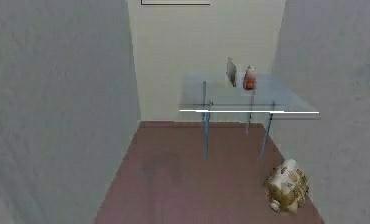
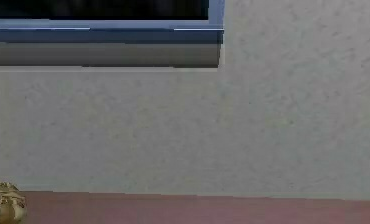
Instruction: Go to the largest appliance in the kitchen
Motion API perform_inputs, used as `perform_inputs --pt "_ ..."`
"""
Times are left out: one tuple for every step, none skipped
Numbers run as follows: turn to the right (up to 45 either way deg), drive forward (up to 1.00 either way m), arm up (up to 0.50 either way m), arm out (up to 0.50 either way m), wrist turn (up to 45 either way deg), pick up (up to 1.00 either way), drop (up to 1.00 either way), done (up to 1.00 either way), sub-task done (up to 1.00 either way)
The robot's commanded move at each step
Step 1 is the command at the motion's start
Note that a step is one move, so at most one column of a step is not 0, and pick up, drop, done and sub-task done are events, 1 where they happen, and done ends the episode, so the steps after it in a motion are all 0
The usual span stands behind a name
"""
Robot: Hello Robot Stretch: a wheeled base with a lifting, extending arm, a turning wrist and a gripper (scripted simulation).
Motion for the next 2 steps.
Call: perform_inputs --pt "45.0 0.0 0.0 0.0 0.0 0.0 0.0 0.0 0.0" --pt "45.0 0.0 0.0 0.0 0.0 0.0 0.0 0.0 0.0"
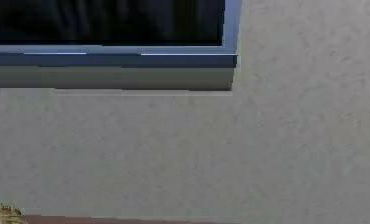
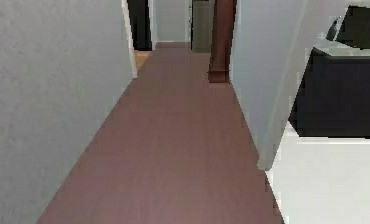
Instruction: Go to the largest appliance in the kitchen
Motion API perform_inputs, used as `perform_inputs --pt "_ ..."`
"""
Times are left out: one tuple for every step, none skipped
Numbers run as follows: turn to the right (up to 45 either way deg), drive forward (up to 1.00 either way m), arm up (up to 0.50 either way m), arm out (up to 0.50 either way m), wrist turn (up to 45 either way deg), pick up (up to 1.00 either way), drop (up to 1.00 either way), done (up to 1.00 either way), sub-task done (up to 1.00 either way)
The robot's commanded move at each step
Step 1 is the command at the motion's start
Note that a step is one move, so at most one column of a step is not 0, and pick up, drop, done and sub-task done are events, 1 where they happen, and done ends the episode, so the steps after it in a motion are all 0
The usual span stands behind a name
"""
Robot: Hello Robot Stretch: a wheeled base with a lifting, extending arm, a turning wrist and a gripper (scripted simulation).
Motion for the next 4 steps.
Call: perform_inputs --pt "15.0 0.0 0.0 0.0 0.0 0.0 0.0 0.0 0.0" --pt "0.0 0.3 0.0 0.0 0.0 0.0 0.0 0.0 0.0" --pt "45.0 0.0 0.0 0.0 0.0 0.0 0.0 0.0 0.0" --pt "45.0 0.0 0.0 0.0 0.0 0.0 0.0 0.0 0.0"
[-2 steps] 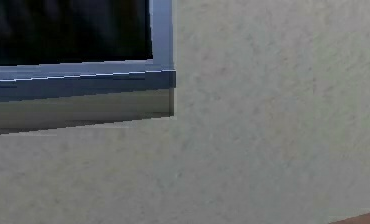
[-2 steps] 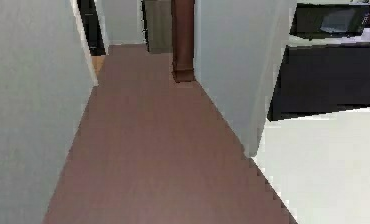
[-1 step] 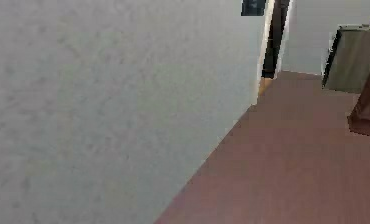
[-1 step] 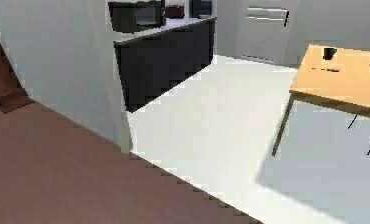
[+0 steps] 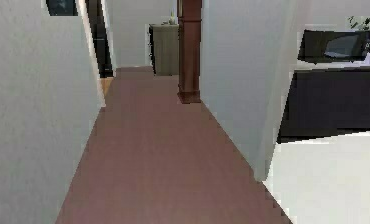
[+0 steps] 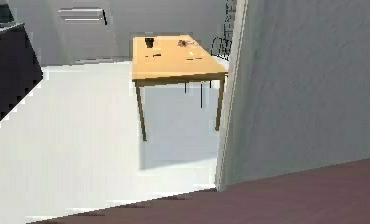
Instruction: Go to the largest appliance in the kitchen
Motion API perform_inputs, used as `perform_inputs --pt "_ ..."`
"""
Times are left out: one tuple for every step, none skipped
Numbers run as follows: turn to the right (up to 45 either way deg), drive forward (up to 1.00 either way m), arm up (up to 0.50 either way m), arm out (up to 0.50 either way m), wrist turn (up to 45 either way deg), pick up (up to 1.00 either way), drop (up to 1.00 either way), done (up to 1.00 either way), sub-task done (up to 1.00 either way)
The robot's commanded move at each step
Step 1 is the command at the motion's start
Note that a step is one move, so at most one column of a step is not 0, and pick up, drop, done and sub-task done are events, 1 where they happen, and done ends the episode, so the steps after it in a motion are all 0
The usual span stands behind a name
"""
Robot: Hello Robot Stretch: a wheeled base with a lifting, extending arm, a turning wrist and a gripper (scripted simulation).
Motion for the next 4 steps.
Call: perform_inputs --pt "0.0 0.55 0.0 0.0 0.0 0.0 0.0 0.0 0.0" --pt "45.0 0.0 0.0 0.0 0.0 0.0 0.0 0.0 0.0" --pt "3.0 0.0 0.0 0.0 0.0 0.0 0.0 0.0 0.0" --pt "0.0 0.55 0.0 0.0 0.0 0.0 0.0 0.0 0.0"
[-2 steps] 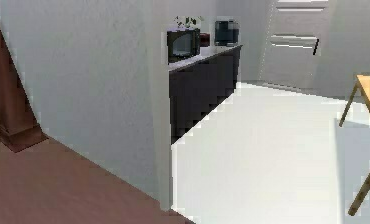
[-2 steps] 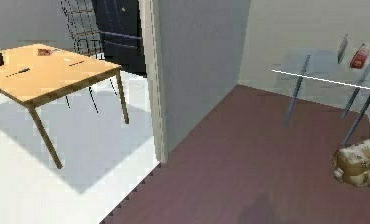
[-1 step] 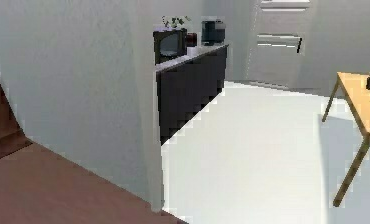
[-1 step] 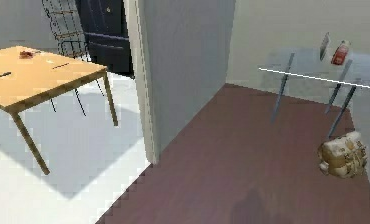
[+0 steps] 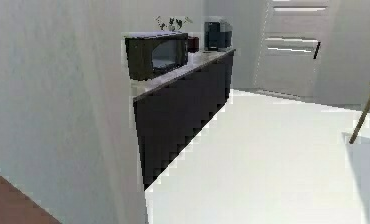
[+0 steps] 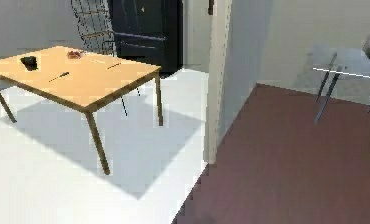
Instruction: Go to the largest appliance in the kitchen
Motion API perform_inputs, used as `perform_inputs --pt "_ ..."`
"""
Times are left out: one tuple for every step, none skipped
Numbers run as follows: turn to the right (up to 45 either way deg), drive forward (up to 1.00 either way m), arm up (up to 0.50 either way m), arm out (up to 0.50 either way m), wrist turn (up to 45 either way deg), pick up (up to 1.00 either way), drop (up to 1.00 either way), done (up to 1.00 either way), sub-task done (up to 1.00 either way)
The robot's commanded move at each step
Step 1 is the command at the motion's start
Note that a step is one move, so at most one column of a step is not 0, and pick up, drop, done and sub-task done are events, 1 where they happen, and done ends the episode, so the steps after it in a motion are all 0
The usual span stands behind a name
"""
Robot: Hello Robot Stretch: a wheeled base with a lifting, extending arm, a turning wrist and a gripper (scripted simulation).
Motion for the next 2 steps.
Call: perform_inputs --pt "27.0 0.0 0.0 0.0 0.0 0.0 0.0 0.0 0.0" --pt "0.0 0.85 0.0 0.0 0.0 0.0 0.0 0.0 0.0"
